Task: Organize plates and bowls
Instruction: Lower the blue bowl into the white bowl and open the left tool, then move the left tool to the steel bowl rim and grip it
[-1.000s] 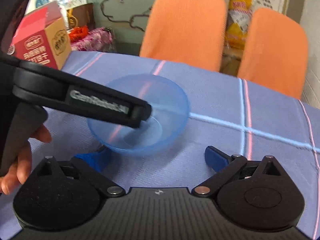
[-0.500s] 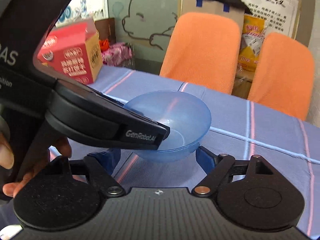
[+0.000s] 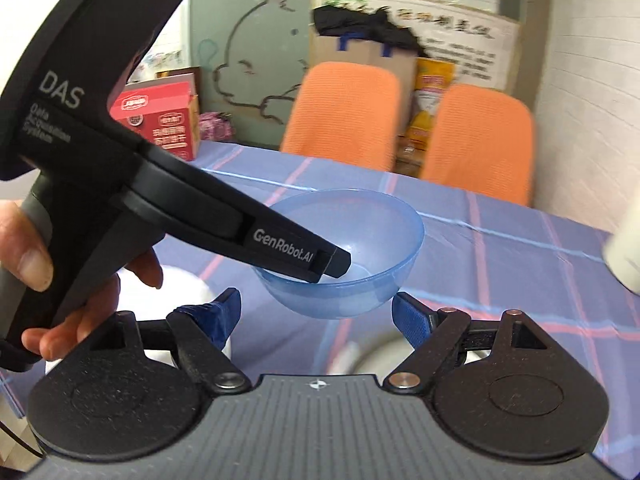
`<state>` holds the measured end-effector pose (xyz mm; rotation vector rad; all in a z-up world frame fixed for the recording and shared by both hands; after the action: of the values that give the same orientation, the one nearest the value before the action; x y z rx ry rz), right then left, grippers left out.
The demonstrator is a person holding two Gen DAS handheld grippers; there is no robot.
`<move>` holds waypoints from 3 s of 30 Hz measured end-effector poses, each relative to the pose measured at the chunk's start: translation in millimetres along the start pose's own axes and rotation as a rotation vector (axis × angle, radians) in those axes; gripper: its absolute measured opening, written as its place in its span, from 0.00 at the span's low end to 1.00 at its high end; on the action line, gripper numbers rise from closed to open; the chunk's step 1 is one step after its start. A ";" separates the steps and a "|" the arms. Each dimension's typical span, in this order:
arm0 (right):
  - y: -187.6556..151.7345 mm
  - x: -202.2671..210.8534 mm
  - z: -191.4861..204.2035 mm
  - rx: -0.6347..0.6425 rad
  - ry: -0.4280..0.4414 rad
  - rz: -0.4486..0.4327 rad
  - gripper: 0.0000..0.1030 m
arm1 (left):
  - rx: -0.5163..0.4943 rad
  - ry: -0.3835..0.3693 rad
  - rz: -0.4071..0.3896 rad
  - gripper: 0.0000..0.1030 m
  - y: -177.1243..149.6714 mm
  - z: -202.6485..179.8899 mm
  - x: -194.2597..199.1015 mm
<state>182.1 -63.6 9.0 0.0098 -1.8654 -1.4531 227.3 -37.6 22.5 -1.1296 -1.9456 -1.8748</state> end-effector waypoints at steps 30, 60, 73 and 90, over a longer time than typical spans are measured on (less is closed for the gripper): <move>-58.9 28.0 -54.3 -0.186 -0.060 -0.112 0.69 | -0.131 0.040 0.049 0.26 -24.9 -56.7 -48.3; -103.7 37.8 -101.5 -0.526 -0.079 -0.122 0.69 | 0.080 0.118 -0.020 0.99 -36.1 -2.6 -15.0; -86.1 -1.5 -112.2 -0.525 -0.083 -0.075 0.70 | 0.081 0.157 0.032 0.99 -30.5 25.7 -38.9; -90.1 -38.4 -119.7 -0.353 -0.149 0.074 0.70 | -0.048 0.128 0.151 0.99 -30.2 11.1 -86.8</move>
<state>237.9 -177.7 -79.2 -0.3433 -1.6789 -1.7503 271.1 -56.4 -56.9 -1.1066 -1.7062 -1.8745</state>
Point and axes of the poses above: each gripper's, at about its wrist camera, not at the fingertips, and x roughly against the way its jaws point, z to its left, y to its top, the point moved 7 cm from there along -x, roughly the way its jaws point, and after that the axes turned 2 degrees about -z, right-handed, at the moved point
